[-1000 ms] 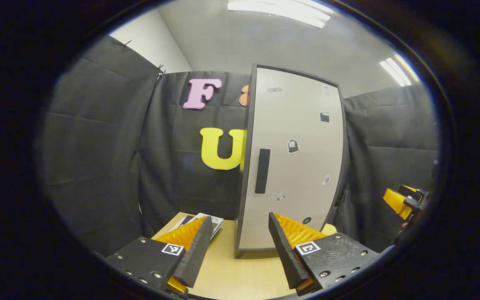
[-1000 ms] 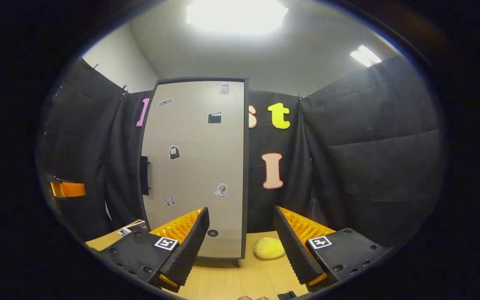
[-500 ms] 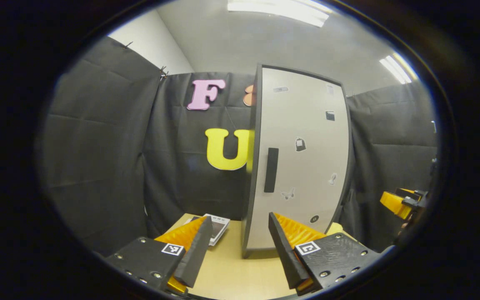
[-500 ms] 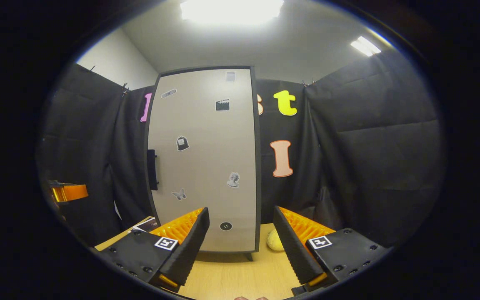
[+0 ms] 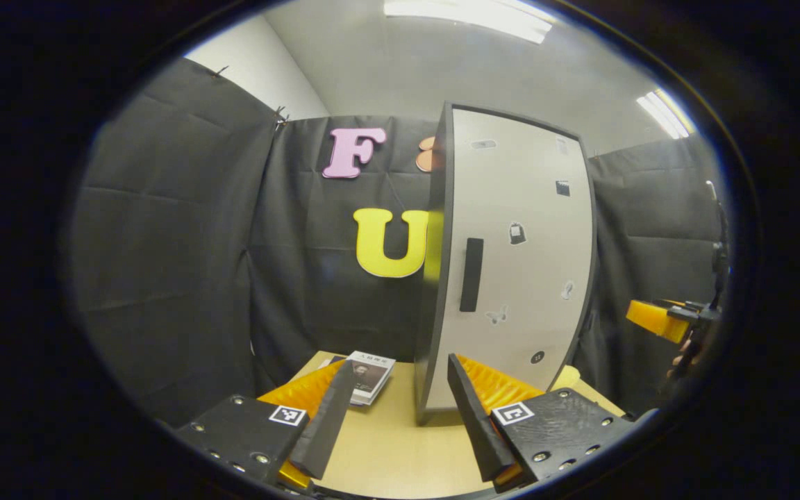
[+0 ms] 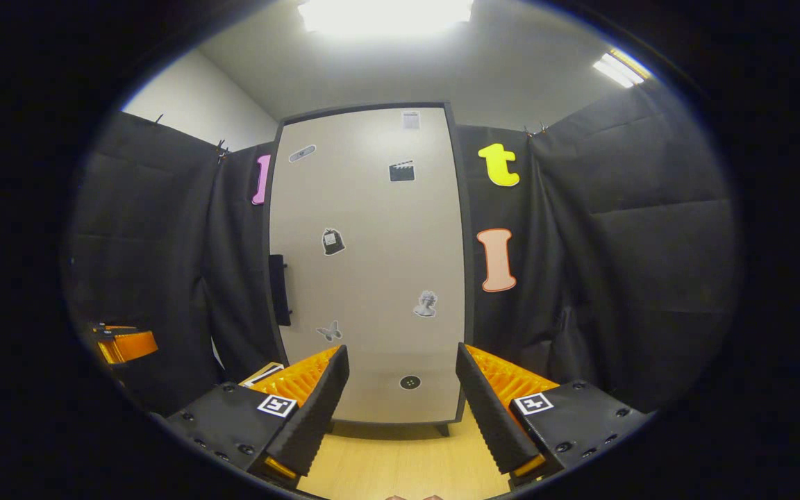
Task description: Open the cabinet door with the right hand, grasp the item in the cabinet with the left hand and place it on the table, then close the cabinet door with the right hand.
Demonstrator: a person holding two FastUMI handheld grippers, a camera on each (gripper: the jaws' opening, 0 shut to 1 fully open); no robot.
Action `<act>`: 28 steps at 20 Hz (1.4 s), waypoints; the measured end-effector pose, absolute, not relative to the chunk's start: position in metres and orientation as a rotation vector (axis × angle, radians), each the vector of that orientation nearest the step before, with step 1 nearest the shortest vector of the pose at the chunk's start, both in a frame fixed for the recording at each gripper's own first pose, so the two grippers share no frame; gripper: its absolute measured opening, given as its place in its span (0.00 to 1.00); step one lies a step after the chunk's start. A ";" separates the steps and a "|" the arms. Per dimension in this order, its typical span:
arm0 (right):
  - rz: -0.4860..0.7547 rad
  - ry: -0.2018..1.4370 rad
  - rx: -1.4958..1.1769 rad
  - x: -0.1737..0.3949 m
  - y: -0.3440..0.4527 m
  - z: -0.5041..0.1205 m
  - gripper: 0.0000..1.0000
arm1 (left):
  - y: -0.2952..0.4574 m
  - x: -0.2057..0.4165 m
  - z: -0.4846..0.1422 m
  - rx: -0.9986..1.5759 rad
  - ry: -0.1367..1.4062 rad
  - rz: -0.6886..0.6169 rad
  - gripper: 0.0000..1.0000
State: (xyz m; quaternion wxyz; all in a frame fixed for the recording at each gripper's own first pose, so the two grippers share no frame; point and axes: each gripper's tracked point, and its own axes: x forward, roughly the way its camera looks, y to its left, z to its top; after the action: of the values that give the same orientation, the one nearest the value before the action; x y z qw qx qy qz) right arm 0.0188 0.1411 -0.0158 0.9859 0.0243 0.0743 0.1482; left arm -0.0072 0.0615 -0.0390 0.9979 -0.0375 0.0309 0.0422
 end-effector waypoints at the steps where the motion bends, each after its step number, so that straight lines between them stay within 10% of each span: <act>1: 0.321 0.153 0.063 0.023 0.154 -0.013 0.98 | 0.065 -0.009 -0.042 -0.078 0.066 0.085 0.82; 28: 0.372 0.280 0.057 0.160 0.385 -0.036 0.91 | 0.183 -0.022 -0.129 -0.035 0.181 0.182 0.82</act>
State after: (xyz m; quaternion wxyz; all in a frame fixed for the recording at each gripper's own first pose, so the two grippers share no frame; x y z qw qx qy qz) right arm 0.1605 0.3853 -0.0360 0.9726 0.0285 0.1387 0.1844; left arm -0.0216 0.1835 -0.1288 0.9916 -0.0175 0.0901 0.0908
